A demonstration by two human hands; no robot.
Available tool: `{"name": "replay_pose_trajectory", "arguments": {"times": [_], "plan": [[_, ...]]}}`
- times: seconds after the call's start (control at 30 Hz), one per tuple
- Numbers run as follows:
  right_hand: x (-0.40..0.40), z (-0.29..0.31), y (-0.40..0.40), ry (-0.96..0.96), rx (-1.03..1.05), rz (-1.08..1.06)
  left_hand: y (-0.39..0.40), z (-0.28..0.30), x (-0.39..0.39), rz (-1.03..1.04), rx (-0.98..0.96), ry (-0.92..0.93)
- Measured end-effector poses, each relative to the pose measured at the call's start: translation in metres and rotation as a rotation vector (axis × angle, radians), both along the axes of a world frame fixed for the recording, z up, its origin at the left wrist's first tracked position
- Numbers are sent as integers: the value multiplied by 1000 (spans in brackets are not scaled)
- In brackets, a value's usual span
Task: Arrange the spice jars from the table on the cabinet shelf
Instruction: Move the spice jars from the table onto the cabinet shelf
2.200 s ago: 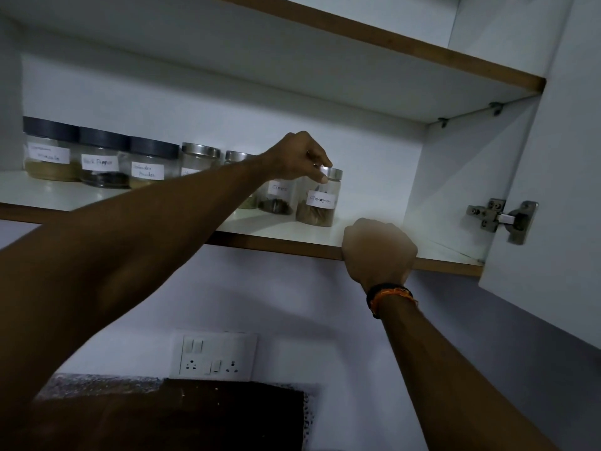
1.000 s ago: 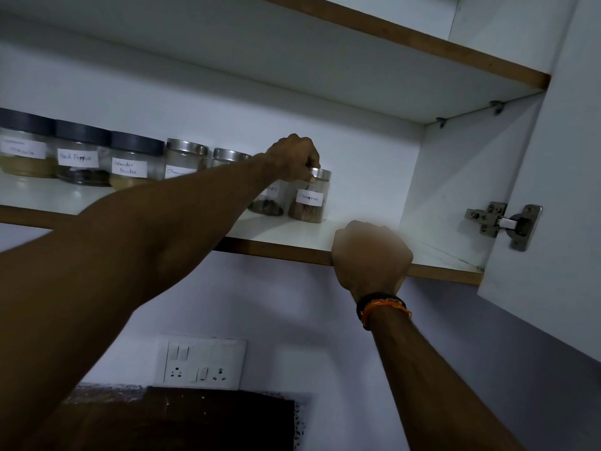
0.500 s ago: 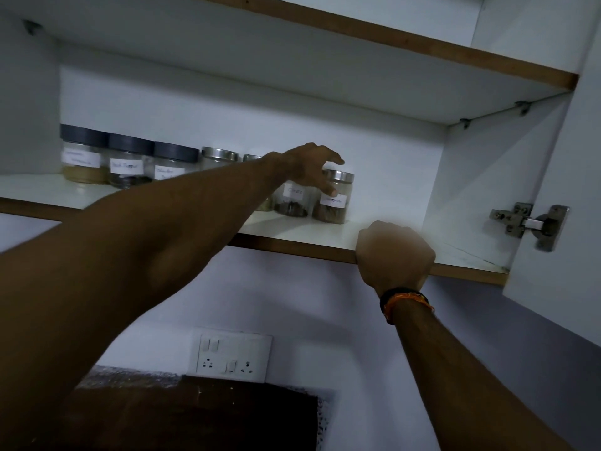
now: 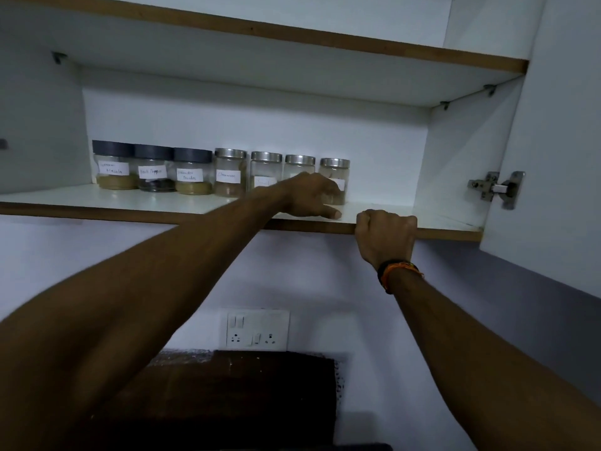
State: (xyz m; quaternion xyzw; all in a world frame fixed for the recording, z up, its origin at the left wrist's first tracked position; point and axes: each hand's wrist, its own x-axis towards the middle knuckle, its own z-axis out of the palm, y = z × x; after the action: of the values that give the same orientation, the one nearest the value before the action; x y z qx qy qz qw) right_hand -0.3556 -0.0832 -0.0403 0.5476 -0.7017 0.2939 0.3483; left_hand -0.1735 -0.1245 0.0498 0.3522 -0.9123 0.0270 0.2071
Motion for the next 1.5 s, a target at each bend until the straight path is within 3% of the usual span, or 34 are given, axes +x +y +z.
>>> {"name": "replay_pose_trajectory", "arguments": {"times": [0.23,0.47,0.7,0.97,1.2,1.5], "plan": [[21,-49,34,-74,-168,254,53,-52,11,-127,-186,292],[45,-120,75,-189,62,255,95,-144,16,-150,-262,436],[48,-221,116,-291,394,242,118,-251,18,-96,75,361],[47,-320,173,-425,955,171,143,-378,29,36,500,246],[55,-375,211,-551,1113,156,171,-458,38,95,729,133],[75,-416,226,-572,1235,107,195,-506,49,158,880,97]]}}
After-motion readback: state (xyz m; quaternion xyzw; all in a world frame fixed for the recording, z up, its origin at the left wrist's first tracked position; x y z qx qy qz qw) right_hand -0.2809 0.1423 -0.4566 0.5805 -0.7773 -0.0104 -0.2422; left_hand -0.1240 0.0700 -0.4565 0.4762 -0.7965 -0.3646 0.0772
